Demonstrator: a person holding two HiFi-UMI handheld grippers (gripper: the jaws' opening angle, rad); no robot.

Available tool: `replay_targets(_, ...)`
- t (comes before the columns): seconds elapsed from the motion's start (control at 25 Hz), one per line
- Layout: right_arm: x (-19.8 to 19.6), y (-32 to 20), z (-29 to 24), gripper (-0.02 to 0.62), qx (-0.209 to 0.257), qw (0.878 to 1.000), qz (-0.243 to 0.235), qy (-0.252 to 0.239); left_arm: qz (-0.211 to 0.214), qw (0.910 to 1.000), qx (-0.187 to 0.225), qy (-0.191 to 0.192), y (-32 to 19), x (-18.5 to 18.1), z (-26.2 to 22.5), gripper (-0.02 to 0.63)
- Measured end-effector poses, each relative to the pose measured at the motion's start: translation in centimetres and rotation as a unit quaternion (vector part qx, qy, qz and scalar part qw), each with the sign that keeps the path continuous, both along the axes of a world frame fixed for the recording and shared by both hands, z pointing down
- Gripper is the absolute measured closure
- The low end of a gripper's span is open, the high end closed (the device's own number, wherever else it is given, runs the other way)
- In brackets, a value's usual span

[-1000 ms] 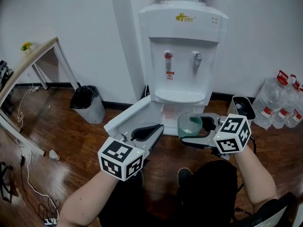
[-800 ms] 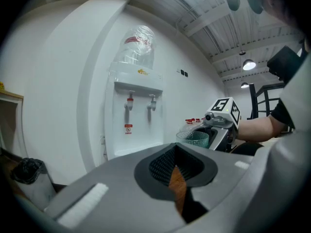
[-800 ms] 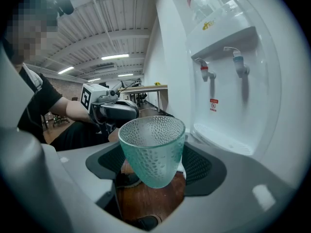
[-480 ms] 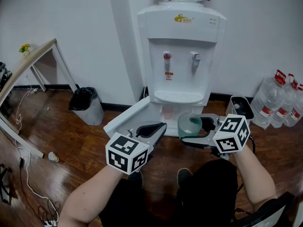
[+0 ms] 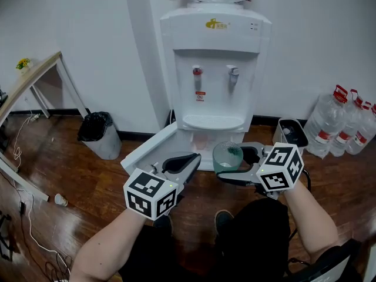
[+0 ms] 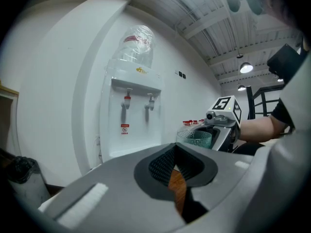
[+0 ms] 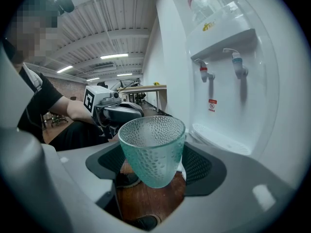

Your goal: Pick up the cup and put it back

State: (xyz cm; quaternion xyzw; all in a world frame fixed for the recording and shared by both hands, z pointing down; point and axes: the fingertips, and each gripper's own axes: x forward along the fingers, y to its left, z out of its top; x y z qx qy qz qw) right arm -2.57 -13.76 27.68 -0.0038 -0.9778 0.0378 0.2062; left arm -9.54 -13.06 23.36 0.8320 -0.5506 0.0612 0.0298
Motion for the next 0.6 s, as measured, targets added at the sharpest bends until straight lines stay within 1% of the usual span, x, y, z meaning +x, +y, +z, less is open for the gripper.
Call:
replay_targets(0.12, 0.2, 0.0, -0.1, 0.227, 0.0, 1.0, 0.003, -0.001, 0.002, 0.9999, -0.001, 0.014, 0.1, 0.1, -0.2, 0.411)
replay_targets(0.32, 0.4, -0.6, 0.4, 0.227, -0.005, 1.0, 0.01, -0.003, 0.011, 0.9994, -0.005, 0.032, 0.3, 0.1, -0.4, 0.48)
replay_targets(0.36, 0.4, -0.7, 0.5, 0.227, -0.007, 1.0, 0.011, -0.004, 0.018, 0.9993, -0.006, 0.032, 0.3, 0.3, -0.3, 0.495)
replay_targets(0.4, 0.5, -0.7, 0.7, 0.227, -0.009, 1.0, 0.012, -0.003, 0.027, 0.9992, -0.006, 0.029, 0.3, 0.5, -0.3, 0.536)
replay_targets(0.52, 0.4, -1.2, 1.1, 0.227, -0.012, 1.0, 0.013, -0.001, 0.052, 0.9986, -0.003, 0.014, 0.3, 1.1, -0.5, 0.598)
replay_targets(0.6, 0.4, -1.8, 1.3, 0.227, -0.015, 1.0, 0.019, -0.003, 0.067, 0.9977, -0.003, 0.01, 0.1, 1.6, -0.4, 0.598)
